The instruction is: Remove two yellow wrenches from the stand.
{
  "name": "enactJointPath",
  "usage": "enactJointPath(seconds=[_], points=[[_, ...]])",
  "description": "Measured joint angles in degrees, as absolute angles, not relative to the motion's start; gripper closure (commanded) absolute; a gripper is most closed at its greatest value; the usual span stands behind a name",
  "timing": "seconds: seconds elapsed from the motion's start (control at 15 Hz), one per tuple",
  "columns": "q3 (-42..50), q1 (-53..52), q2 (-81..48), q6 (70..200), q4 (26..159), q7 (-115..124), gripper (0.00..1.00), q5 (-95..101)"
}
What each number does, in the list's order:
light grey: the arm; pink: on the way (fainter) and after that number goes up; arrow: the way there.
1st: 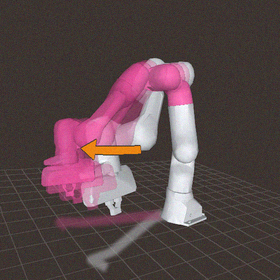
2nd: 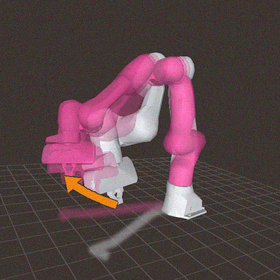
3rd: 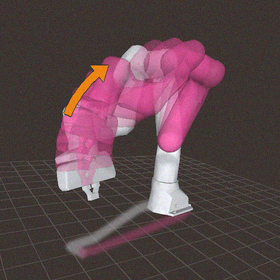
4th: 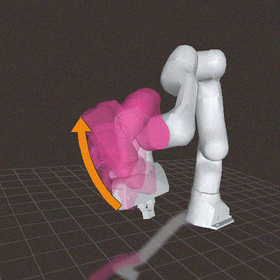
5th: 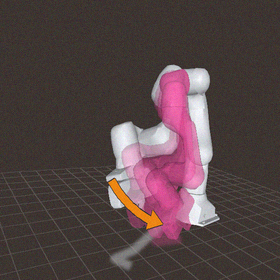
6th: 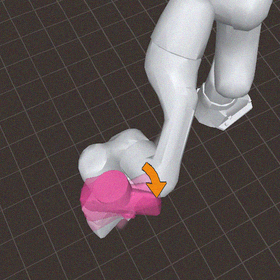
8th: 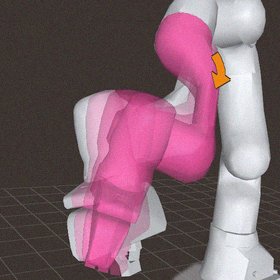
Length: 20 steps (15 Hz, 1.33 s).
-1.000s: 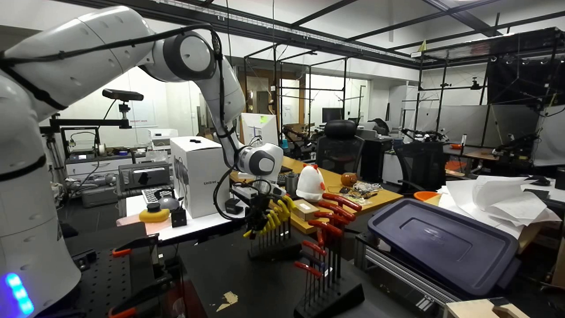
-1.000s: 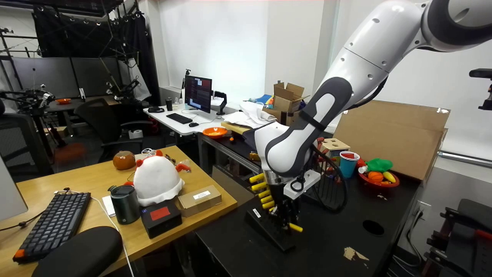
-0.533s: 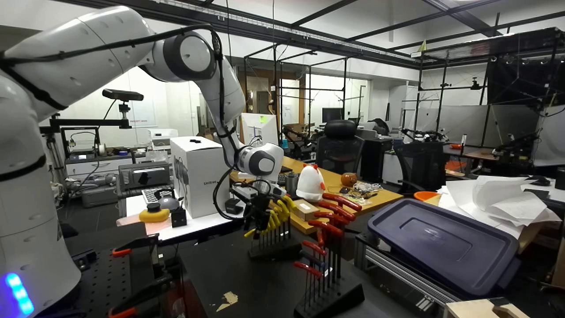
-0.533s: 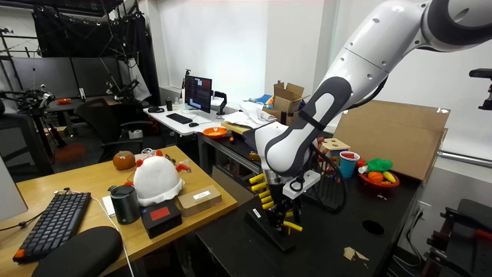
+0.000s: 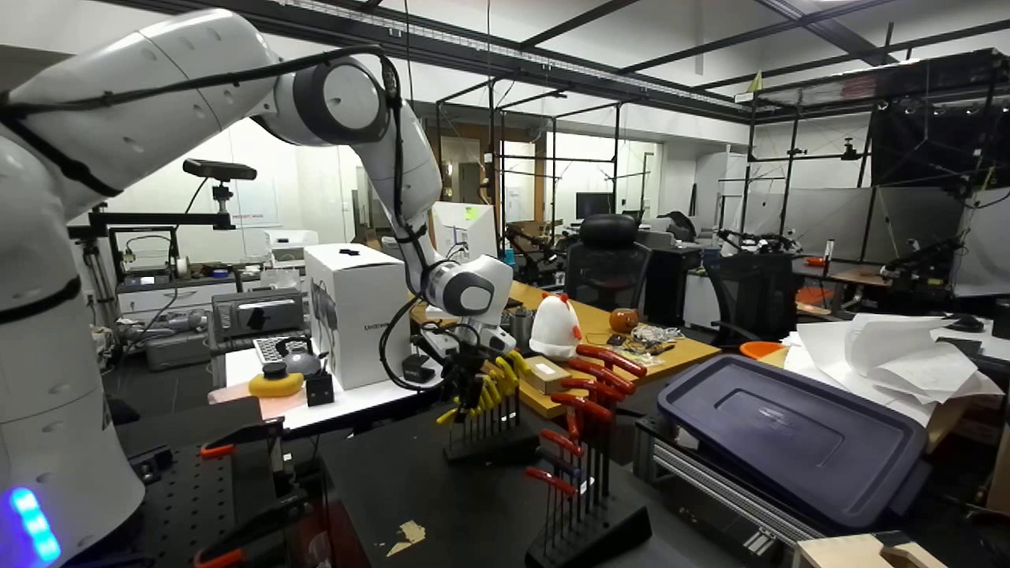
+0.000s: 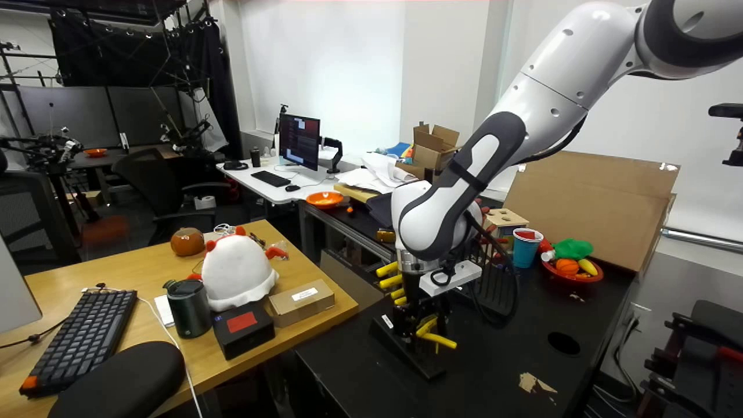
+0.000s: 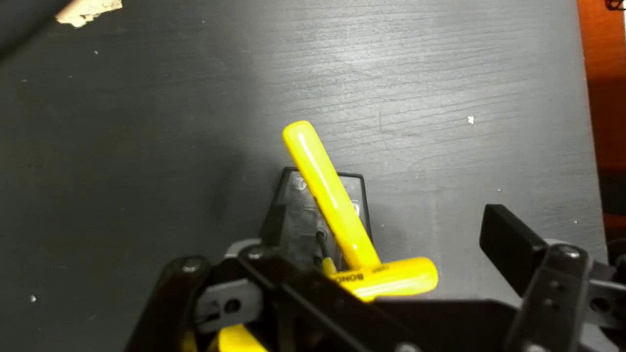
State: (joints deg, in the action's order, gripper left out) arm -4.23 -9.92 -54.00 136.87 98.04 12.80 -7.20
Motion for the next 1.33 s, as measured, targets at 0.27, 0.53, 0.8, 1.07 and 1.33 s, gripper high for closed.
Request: enactJointPath(seconds=[0.27,0.53,0.8,1.07,1.33], points=[[-4.36,-8.95,-54.00,138.00,98.53,12.80,0.00,-8.15],[-4.36,-7.91,-53.94,140.38,99.74,12.38,0.00,-8.22],[-4.36,-7.12,-53.67,141.78,100.93,9.23,0.00,-8.02],[-4.40,-6.98,-52.71,141.79,102.03,5.43,0.00,-6.94],[-4.82,-6.89,-51.45,141.79,103.08,0.90,0.00,-5.87]])
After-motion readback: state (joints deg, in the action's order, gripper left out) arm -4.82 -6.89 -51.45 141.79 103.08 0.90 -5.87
